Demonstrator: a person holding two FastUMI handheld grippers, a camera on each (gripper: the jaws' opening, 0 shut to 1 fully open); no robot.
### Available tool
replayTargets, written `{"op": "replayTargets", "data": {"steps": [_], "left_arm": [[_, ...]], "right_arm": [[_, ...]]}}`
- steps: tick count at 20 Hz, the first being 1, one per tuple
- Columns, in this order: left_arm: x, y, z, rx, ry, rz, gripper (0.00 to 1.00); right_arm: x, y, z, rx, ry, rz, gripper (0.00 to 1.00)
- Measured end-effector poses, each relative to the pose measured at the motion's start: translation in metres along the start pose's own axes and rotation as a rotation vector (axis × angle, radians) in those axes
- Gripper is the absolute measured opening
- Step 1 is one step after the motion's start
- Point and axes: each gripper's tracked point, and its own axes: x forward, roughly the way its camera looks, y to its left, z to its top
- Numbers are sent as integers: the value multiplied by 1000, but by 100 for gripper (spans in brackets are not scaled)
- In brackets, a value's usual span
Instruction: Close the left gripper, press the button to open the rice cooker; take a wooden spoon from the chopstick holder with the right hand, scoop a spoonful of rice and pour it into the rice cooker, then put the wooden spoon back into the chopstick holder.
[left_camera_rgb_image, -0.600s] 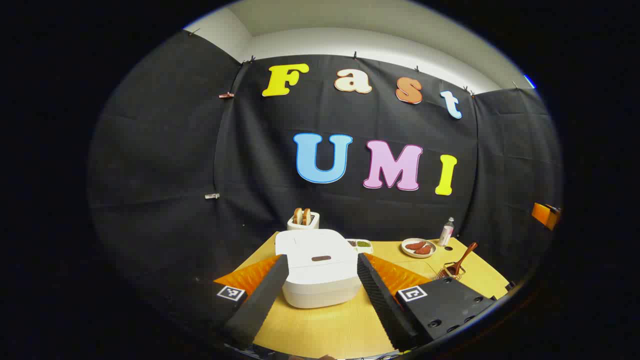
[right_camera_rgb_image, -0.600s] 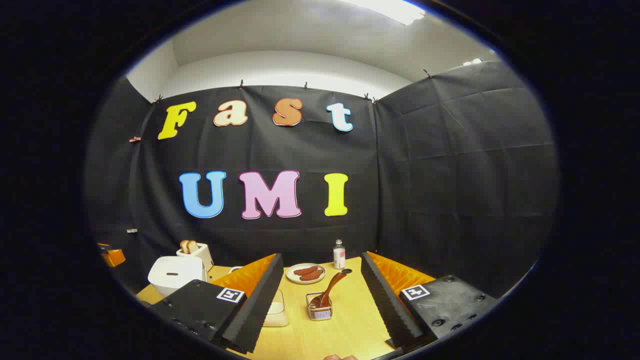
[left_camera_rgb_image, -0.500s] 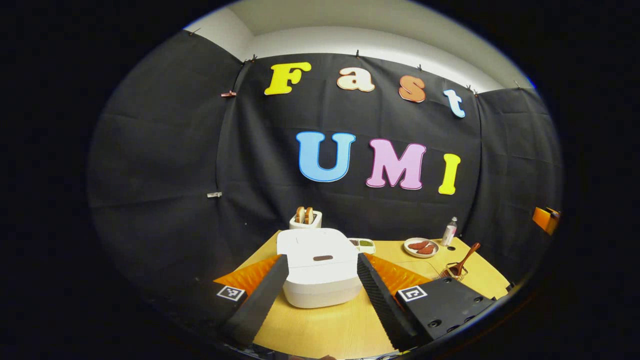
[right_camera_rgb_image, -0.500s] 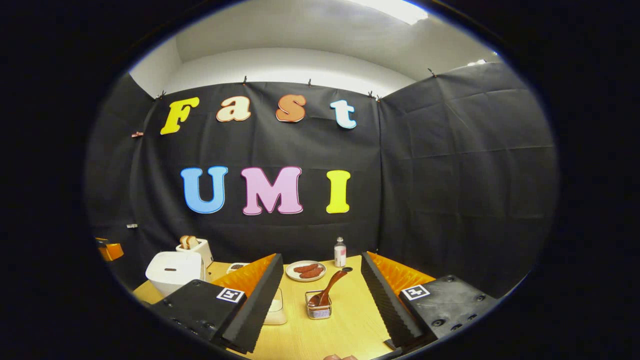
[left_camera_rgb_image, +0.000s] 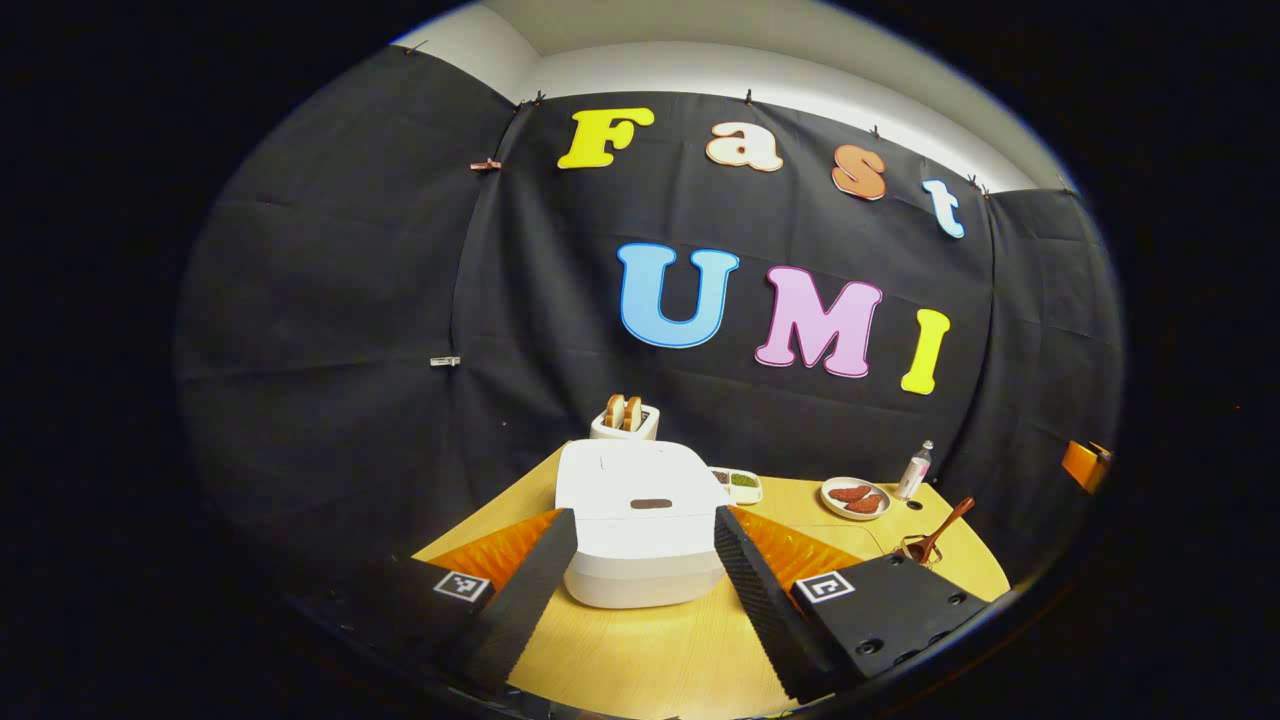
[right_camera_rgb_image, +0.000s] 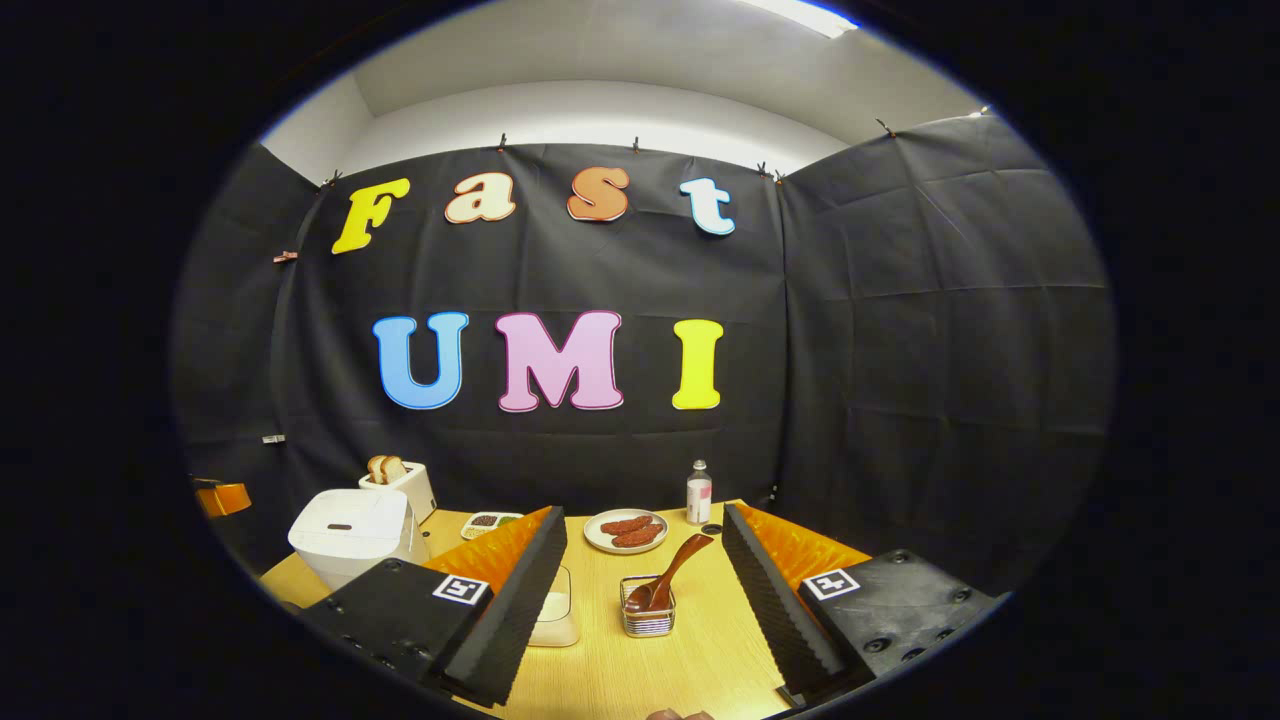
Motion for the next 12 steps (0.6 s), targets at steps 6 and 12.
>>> {"op": "replayTargets", "data": {"steps": [6, 12], "left_arm": [[14, -4, -2, 1, 26, 5, 95], [23, -10, 3, -4, 34, -1, 95]], "right_arm": [[11, 1, -16, -38, 42, 29, 98], [17, 15, -18, -16, 50, 78, 98]]}}
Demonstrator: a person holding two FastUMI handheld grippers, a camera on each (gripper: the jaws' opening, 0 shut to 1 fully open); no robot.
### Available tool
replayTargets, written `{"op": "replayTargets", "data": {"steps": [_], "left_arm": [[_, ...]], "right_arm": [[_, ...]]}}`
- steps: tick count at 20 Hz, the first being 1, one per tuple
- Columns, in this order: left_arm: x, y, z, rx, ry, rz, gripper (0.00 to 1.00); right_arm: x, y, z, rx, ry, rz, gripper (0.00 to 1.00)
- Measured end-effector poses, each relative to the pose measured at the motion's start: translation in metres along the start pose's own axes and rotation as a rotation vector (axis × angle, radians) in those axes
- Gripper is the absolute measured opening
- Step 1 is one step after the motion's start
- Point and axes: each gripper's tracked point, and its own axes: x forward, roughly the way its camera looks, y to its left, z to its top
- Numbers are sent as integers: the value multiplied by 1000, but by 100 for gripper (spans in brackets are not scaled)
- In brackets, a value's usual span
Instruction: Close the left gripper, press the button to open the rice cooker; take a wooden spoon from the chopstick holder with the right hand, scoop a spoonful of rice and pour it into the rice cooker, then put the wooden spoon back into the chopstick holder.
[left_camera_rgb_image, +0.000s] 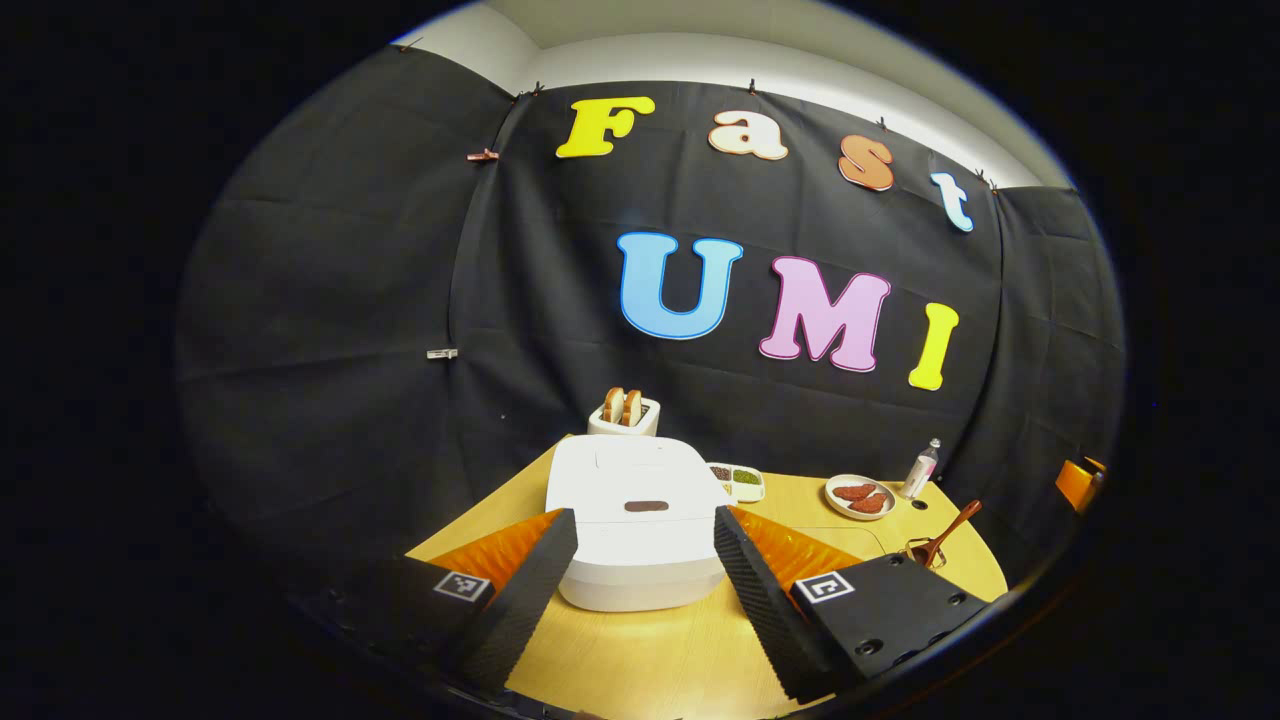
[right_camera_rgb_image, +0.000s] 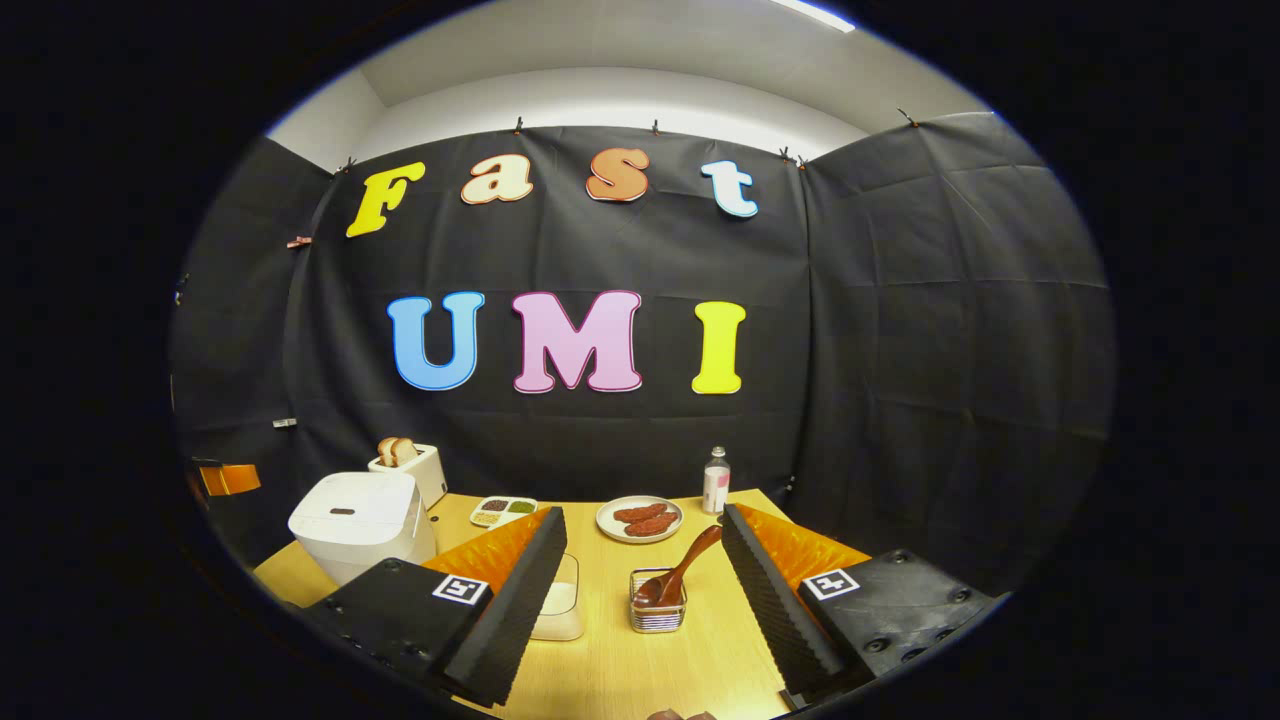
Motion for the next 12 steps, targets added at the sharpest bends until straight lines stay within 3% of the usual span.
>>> {"op": "replayTargets", "data": {"steps": [6, 12], "left_arm": [[21, 1, 9, 21, 4, -28, 90], [61, 7, 11, -30, 48, -18, 67]], "right_arm": [[4, 1, -5, -68, 10, 48, 98], [3, -12, -14, -86, 36, 36, 98]]}}
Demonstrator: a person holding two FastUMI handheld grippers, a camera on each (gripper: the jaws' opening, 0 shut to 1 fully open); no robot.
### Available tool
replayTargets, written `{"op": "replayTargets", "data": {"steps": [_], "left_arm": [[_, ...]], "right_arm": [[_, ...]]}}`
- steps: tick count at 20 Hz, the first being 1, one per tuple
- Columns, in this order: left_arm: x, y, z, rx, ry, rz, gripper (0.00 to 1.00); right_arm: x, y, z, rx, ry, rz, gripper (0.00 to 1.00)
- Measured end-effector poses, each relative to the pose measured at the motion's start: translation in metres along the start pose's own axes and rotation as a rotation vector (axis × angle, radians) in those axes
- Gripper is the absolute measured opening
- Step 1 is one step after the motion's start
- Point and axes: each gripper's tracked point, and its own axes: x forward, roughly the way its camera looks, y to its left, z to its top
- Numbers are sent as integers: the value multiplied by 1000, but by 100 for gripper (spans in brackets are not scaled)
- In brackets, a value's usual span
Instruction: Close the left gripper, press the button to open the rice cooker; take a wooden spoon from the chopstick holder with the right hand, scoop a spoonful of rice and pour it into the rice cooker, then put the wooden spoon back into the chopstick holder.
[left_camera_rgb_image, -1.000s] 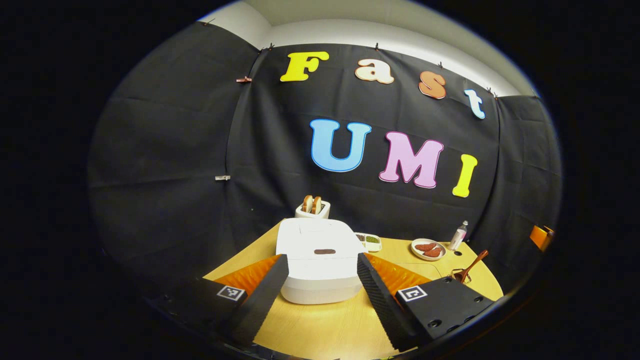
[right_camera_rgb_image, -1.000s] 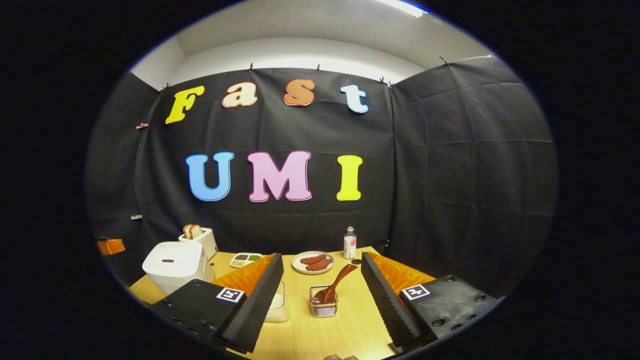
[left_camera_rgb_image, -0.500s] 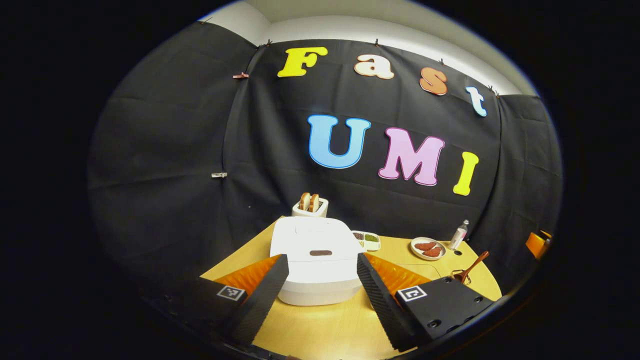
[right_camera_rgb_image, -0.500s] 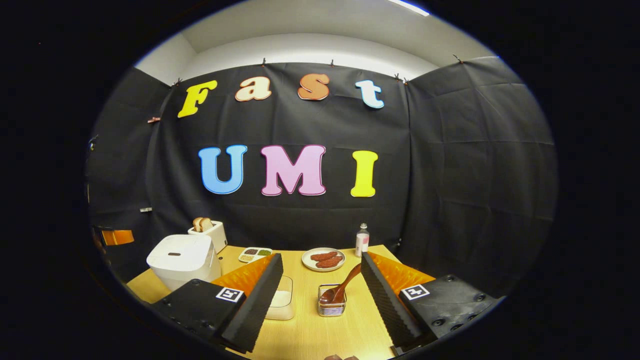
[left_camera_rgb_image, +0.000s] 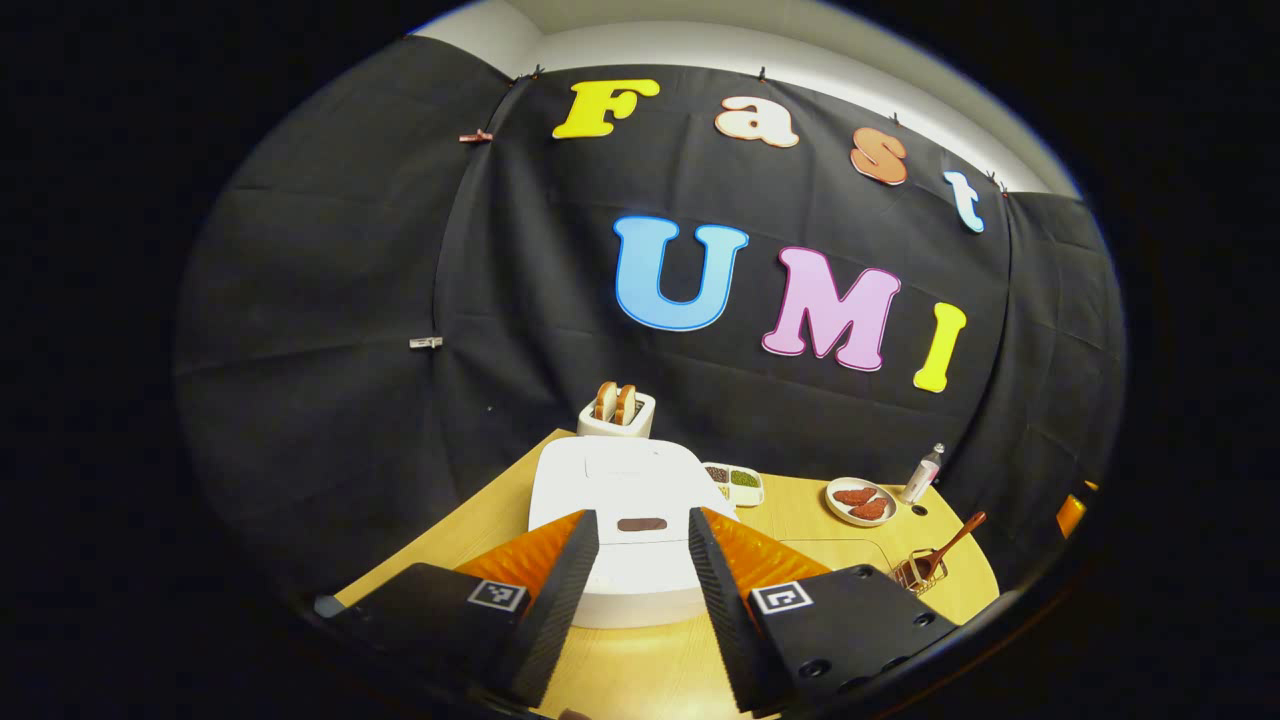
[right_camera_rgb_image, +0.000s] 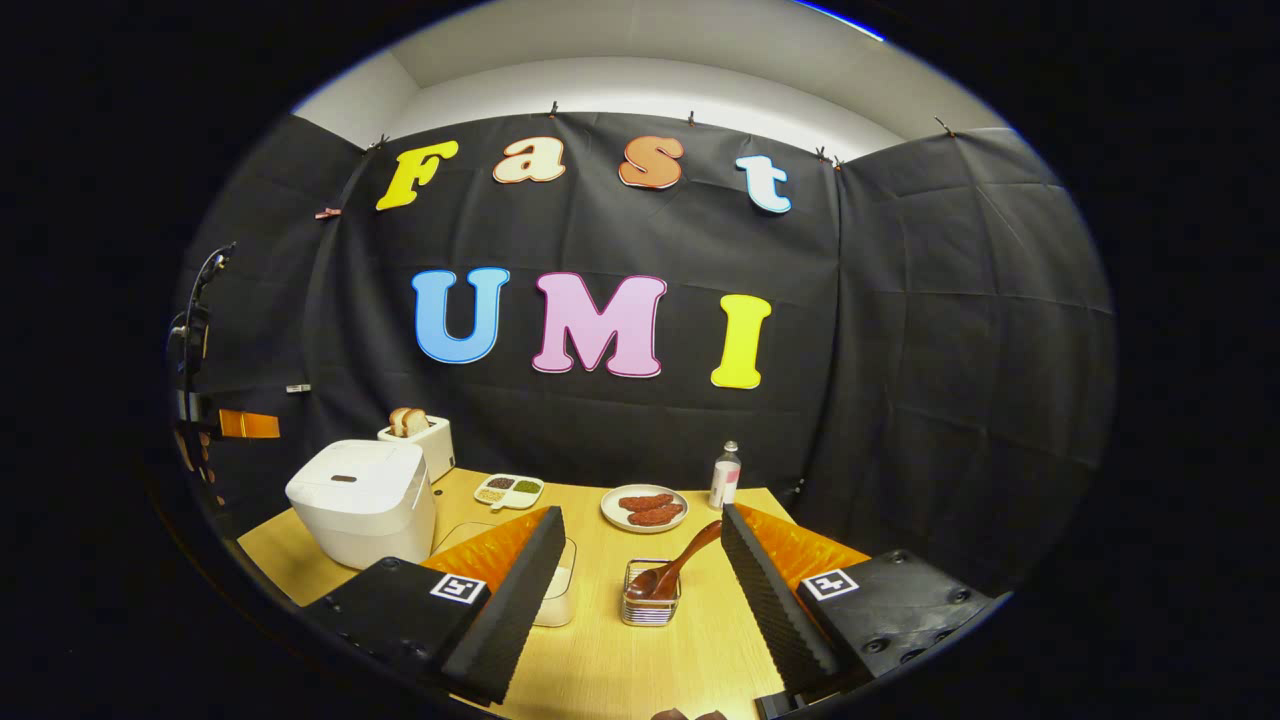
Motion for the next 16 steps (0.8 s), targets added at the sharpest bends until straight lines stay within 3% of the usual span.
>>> {"op": "replayTargets", "data": {"steps": [2, 4, 5, 7, 9, 11, 16], "left_arm": [[16, 0, -4, -3, 37, 3, 59], [31, -2, -2, 21, 54, -2, 44], [40, -1, 0, 36, 55, 1, 31], [56, 0, -3, 73, 81, 15, 19], [73, 6, -6, 96, 99, 37, 17], [91, 16, -7, 57, 112, 73, 11], [127, 16, -42, -61, 194, 47, 6]], "right_arm": [[1, -10, -7, 6, 18, -18, 99], [1, -16, -14, 30, 37, -30, 99], [2, -20, -17, 40, 47, -38, 99], [5, -28, -23, 52, 62, -57, 99], [6, -36, -28, 60, 80, -74, 99], [6, -50, -30, 66, 92, -107, 99], [-1, -72, -44, 101, 138, -157, 99]]}}
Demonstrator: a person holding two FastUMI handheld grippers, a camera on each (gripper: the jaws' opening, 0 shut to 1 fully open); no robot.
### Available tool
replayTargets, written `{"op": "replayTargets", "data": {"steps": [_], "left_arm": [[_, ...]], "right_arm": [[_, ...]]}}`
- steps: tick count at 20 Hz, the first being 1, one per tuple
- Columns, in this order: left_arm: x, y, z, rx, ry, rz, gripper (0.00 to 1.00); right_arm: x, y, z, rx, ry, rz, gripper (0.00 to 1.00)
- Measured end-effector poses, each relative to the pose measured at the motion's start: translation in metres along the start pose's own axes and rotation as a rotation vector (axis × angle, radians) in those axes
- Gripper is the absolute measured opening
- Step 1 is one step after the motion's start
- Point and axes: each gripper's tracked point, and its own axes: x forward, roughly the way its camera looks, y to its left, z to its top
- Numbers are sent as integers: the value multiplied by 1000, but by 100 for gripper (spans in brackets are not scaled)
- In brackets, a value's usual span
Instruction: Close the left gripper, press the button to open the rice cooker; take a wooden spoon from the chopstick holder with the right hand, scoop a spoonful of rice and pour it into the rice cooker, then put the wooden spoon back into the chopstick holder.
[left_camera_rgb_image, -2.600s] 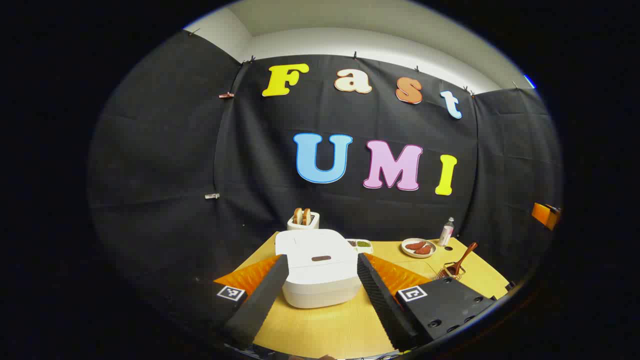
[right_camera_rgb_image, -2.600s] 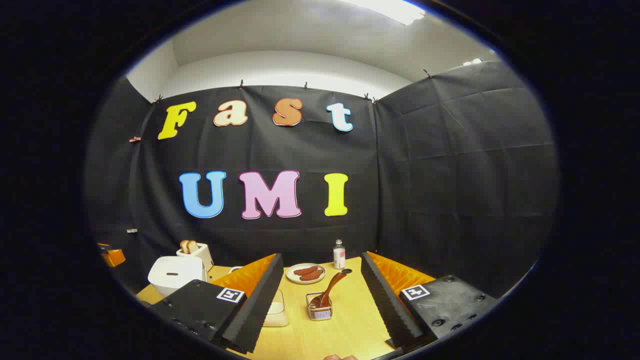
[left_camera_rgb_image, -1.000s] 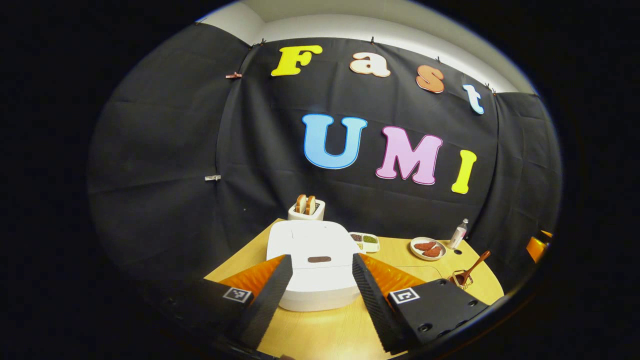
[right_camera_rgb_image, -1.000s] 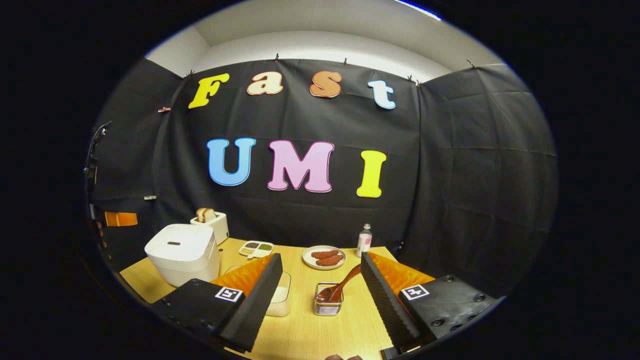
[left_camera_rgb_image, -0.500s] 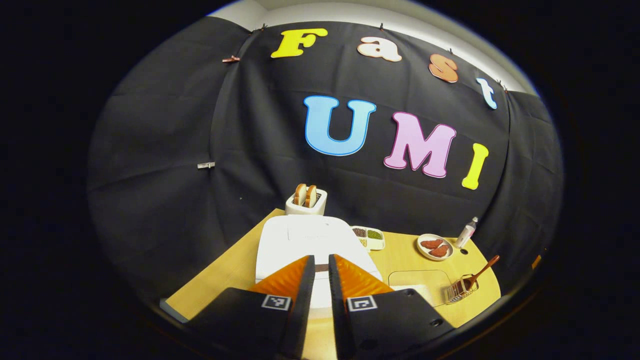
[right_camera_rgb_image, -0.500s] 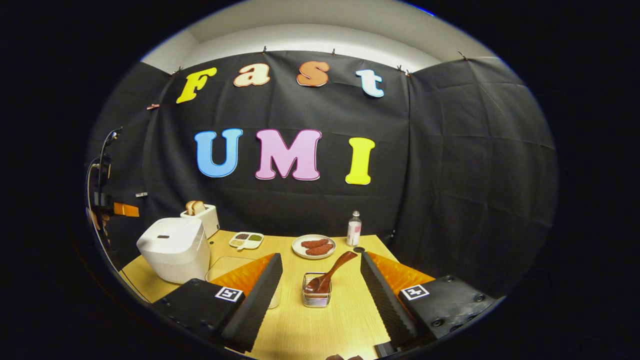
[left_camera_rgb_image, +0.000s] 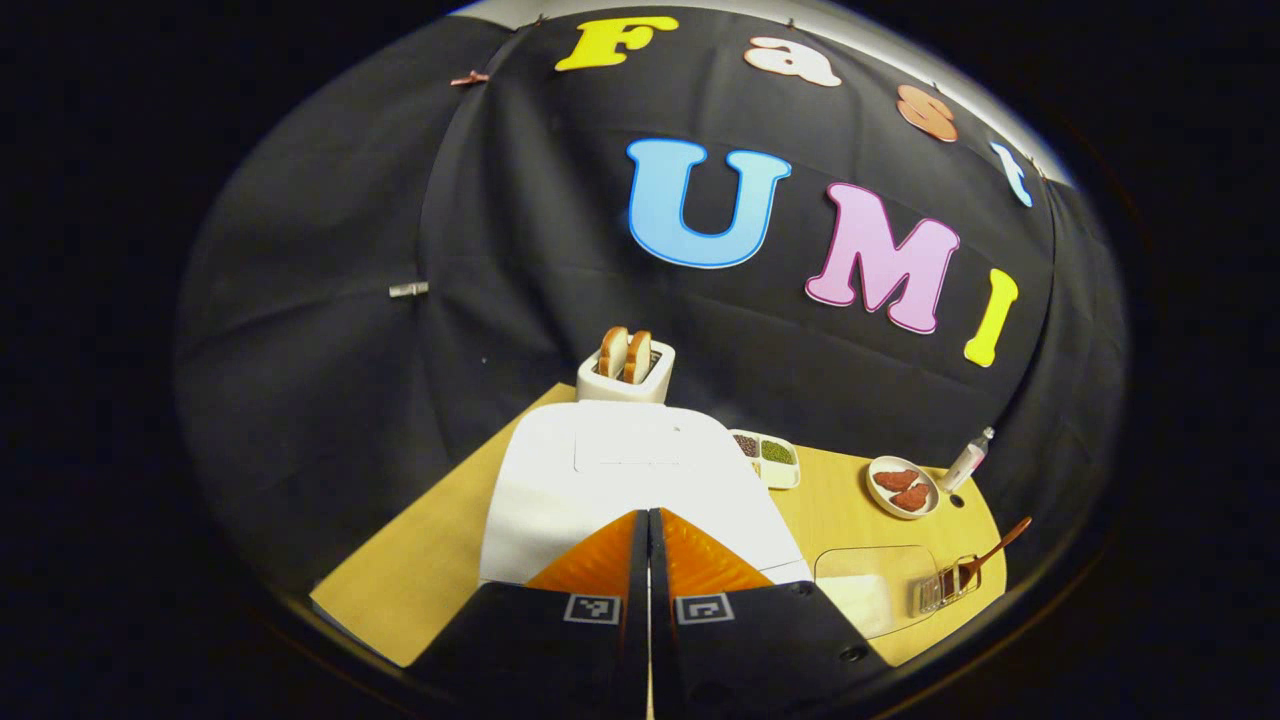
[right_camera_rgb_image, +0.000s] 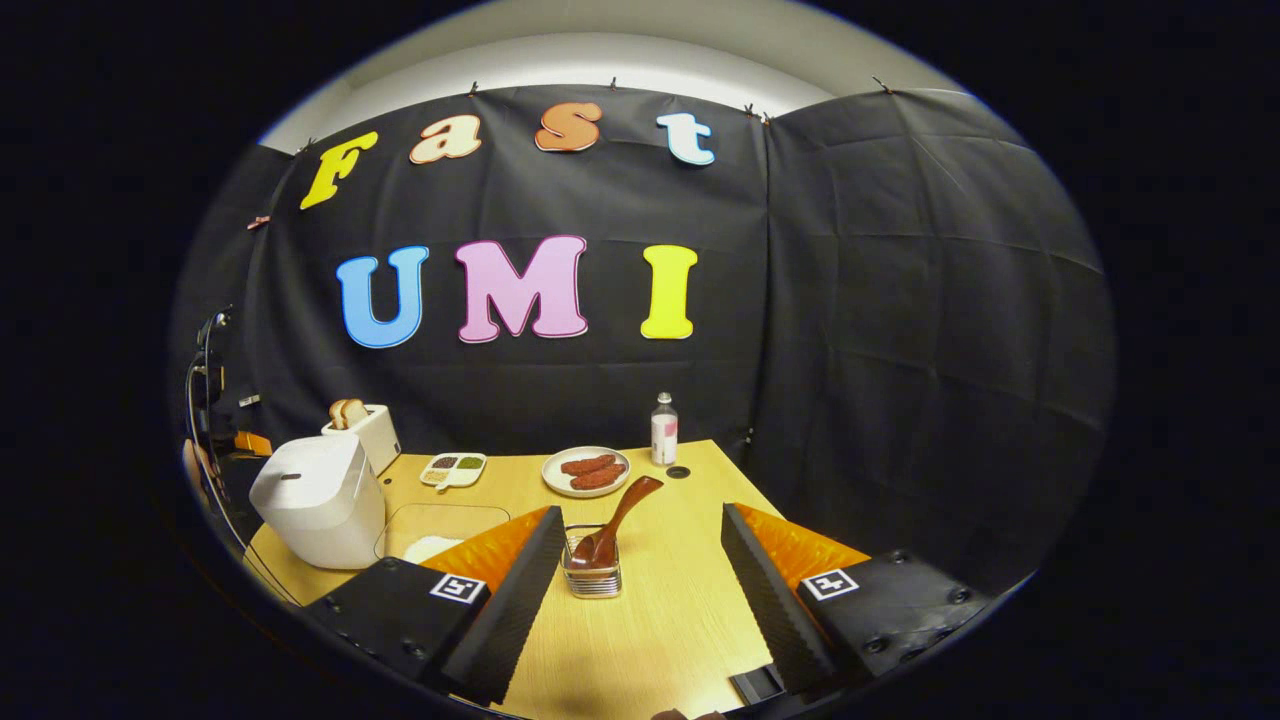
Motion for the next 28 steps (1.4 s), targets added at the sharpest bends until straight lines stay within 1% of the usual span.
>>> {"op": "replayTargets", "data": {"steps": [4, 8, 12, 13, 14, 16, 18, 20, 22, 24, 26, 28], "left_arm": [[16, -7, -16, -41, 56, -25, 5], [31, -7, -28, -15, 98, -14, 6], [33, -7, -29, -39, 88, -10, 6], [35, -6, -29, -42, 84, -10, 6], [30, -5, -38, -50, 105, -8, 6], [36, -7, -36, -30, 104, -11, 6], [33, -7, -29, -11, 95, 7, 6], [21, -10, -4, 17, 12, 35, 6], [-2, -11, 41, 59, -125, 86, 6], [-32, -18, 81, 90, -245, 116, 6], [-58, -32, 100, 84, -319, 104, 6], [-81, -41, 102, 64, -350, 79, 6]], "right_arm": [[0, -7, -8, 0, 18, -8, 99], [3, -7, -16, 7, 40, 4, 98], [5, -6, -22, 24, 57, 16, 99], [7, -6, -24, 12, 57, 22, 98], [11, -10, -25, 1, 57, 19, 98], [17, -15, -21, 15, 47, 22, 99], [23, -16, -19, 30, 42, 25, 99], [29, -17, -15, 37, 35, 29, 99], [35, -16, -14, 49, 32, 41, 99], [41, -15, -13, 54, 29, 54, 99], [45, -15, -11, 55, 23, 68, 99], [50, -14, -9, 53, 13, 85, 99]]}}
